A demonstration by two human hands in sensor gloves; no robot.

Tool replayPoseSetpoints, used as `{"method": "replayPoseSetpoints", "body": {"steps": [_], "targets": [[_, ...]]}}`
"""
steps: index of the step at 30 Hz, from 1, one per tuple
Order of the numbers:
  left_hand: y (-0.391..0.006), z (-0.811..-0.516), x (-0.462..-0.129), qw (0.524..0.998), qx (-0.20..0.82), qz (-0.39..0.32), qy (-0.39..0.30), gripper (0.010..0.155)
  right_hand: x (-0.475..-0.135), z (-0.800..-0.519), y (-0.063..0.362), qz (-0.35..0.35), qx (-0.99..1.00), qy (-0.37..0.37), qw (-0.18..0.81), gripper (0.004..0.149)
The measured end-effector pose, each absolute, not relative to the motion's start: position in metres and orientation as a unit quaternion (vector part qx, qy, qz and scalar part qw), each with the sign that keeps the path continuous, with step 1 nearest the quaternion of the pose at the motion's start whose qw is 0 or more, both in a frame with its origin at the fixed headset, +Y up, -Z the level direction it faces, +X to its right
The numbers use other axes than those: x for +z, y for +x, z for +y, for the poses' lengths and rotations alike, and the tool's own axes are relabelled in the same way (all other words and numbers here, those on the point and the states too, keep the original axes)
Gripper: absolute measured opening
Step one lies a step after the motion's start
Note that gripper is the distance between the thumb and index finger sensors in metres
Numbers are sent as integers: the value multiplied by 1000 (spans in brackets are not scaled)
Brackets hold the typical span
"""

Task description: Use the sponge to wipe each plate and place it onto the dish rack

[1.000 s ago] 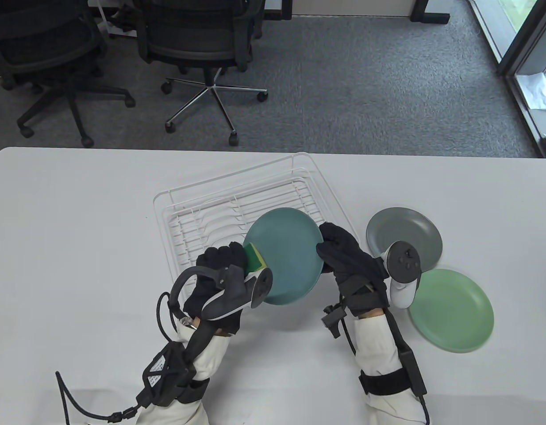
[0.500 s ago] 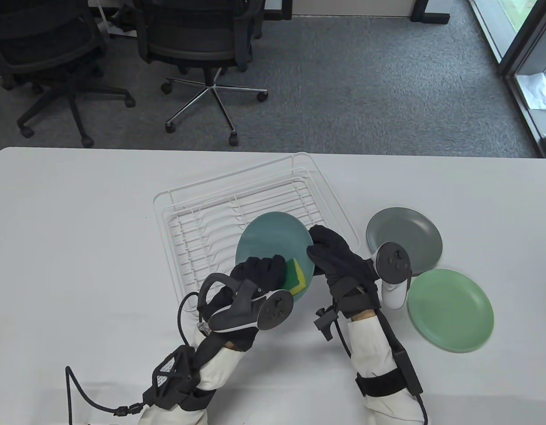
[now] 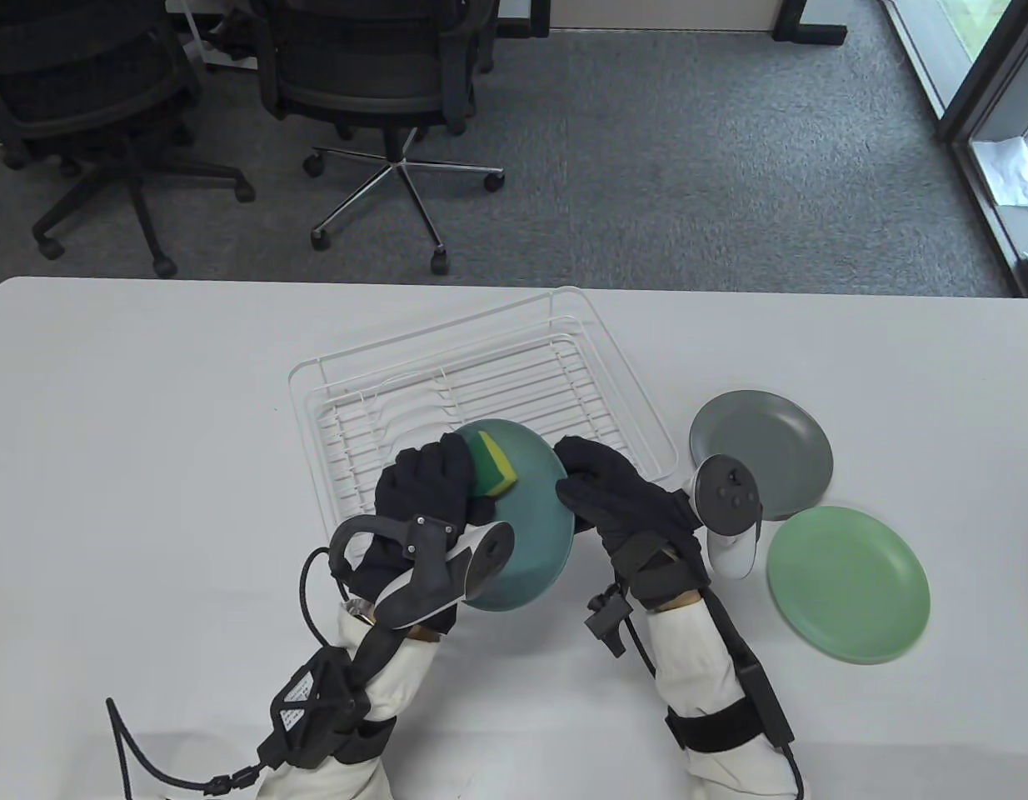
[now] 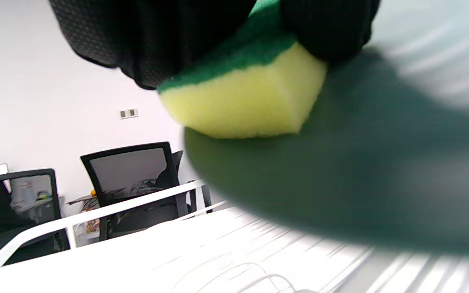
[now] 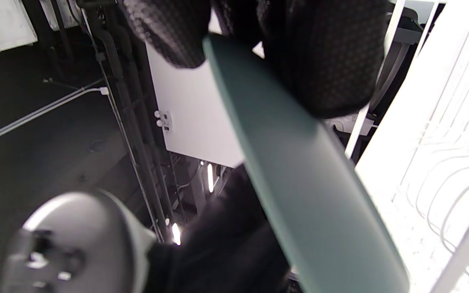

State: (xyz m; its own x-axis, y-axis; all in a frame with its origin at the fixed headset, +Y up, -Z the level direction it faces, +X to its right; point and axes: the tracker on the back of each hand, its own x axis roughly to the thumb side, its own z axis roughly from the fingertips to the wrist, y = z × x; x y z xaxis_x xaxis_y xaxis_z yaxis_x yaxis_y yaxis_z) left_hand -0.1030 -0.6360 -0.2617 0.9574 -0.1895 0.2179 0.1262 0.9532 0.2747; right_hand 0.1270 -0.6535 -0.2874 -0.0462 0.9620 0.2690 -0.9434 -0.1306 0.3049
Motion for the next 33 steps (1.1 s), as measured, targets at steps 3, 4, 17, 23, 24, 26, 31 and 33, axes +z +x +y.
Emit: {"method": "replayPoseSetpoints", "body": {"steps": [3, 4, 17, 23, 24, 26, 31, 33], "targets": [[-111, -640, -268, 983, -91, -104, 125, 75, -289, -655, 136, 3, 726, 186, 662, 58], [-115, -642, -271, 983, -96, -93, 122, 75, -291, -658, 140, -6, 725, 179, 665, 58], [-157, -637, -277, 964, 234, -60, 114, 75, -296, -671, 174, -86, 632, 150, 755, 57], [-163, -643, -279, 918, 380, -70, 89, 76, -296, -677, 168, -82, 609, 141, 776, 58], [-164, -645, -280, 912, 396, -65, 88, 77, -296, -680, 166, -82, 603, 137, 781, 58], [-167, -647, -281, 901, 420, -63, 92, 77, -297, -685, 162, -77, 588, 129, 795, 58], [-171, -650, -279, 866, 487, -48, 107, 77, -300, -691, 160, -74, 596, 125, 790, 58], [-171, -647, -276, 866, 481, -47, 126, 77, -301, -690, 161, -93, 624, 116, 767, 57]]}}
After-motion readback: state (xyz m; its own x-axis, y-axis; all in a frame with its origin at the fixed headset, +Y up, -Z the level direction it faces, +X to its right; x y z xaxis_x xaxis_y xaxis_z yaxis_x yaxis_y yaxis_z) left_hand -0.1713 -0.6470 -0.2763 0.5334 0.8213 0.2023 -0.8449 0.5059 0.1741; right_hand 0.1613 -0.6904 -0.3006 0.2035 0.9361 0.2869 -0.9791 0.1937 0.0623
